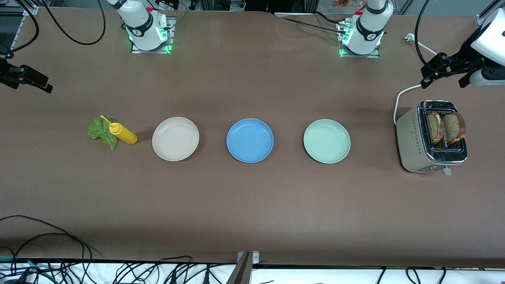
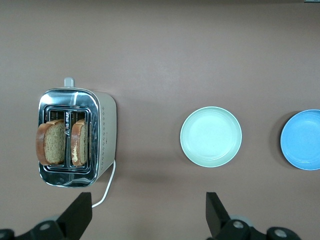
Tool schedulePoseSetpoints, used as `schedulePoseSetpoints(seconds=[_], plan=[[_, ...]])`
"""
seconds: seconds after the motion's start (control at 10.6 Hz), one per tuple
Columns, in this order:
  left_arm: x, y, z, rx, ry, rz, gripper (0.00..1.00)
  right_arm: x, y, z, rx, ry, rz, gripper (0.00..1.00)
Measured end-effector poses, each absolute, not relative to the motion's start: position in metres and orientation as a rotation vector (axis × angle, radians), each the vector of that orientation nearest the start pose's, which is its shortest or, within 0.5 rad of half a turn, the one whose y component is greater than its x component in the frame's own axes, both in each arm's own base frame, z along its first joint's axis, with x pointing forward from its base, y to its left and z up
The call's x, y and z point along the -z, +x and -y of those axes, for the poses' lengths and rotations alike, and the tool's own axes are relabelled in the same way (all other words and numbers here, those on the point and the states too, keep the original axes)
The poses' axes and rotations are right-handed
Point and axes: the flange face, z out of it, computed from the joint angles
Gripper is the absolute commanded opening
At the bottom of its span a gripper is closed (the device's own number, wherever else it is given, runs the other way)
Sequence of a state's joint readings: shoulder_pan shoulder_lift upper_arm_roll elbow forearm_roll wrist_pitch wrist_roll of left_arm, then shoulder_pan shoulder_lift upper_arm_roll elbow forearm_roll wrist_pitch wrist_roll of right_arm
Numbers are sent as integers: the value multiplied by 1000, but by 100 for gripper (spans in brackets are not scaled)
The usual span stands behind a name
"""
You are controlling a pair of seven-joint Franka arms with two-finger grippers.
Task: Make sandwich in blue plate with both arms
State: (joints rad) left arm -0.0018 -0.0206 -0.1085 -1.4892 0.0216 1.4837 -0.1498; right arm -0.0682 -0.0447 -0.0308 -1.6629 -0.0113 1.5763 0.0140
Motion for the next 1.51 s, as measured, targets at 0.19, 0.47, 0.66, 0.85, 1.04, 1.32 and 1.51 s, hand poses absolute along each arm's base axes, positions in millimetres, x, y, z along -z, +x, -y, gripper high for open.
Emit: schedulePoseSetpoints(seconds=[0.19, 0.47, 0.66, 0.85, 1.04, 1.32, 1.51], plan=[[-666, 536, 58, 28, -3119, 65, 100, -606, 536, 55, -67, -3144, -177, 100], [-666, 536, 58, 28, -3119, 63, 100, -606, 536, 55, -67, -3144, -177, 100], [-666, 536, 62, 28, -3119, 53, 100, -606, 536, 55, -67, -3144, -177, 100], [-666, 535, 68, 28, -3119, 36, 100, -606, 536, 55, -67, -3144, -177, 100], [-666, 535, 68, 28, -3119, 34, 100, -606, 536, 55, -67, -3144, -177, 100], [-666, 535, 68, 28, -3119, 34, 100, -606, 536, 55, -67, -3144, -177, 100], [-666, 535, 68, 28, -3119, 34, 100, -606, 536, 55, -67, -3144, -177, 100]])
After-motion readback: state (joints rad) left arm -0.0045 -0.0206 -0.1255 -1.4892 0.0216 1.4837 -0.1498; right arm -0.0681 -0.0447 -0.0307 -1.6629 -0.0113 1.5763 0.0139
